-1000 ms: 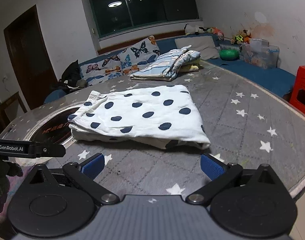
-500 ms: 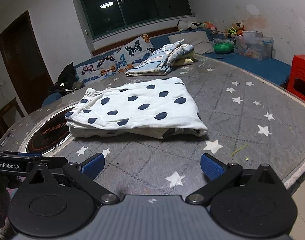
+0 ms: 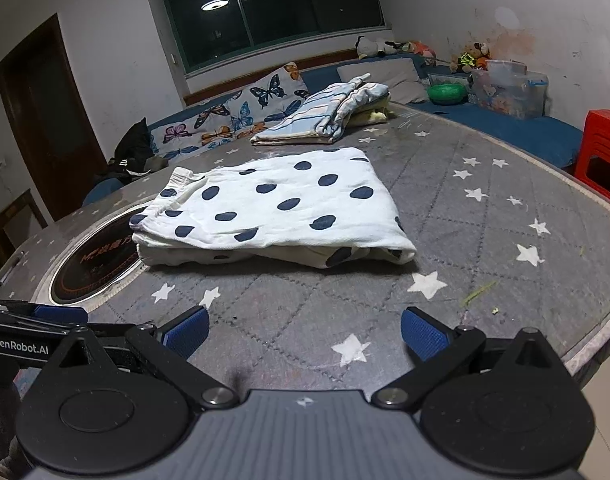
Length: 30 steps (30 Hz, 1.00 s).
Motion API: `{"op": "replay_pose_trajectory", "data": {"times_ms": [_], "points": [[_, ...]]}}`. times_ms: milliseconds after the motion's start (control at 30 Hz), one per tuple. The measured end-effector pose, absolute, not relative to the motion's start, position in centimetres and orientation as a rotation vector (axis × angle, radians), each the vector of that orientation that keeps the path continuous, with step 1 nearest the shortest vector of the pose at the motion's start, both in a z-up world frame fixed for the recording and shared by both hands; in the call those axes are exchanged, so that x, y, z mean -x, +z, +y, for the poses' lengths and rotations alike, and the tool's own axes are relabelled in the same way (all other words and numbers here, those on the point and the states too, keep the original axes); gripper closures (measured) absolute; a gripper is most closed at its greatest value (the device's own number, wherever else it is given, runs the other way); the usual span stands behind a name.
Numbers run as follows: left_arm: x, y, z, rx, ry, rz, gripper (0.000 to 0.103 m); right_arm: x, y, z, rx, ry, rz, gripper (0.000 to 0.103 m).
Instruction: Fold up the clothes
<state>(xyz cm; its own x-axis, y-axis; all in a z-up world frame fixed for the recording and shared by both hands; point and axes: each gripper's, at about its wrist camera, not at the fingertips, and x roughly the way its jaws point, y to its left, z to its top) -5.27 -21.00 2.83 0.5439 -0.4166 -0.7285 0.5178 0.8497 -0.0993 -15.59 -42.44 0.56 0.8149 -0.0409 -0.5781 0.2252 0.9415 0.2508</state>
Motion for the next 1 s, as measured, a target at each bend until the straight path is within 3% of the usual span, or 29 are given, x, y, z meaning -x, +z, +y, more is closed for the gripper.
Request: {"op": "replay_pose_trajectory", "data": {"times_ms": [1000], "points": [[5.8, 2.53, -21.88, -0.145, -0.603, 0.831, 0.0, 15.04, 0.47, -42.33, -0.312, -0.146, 0.601, 0.0]]}}
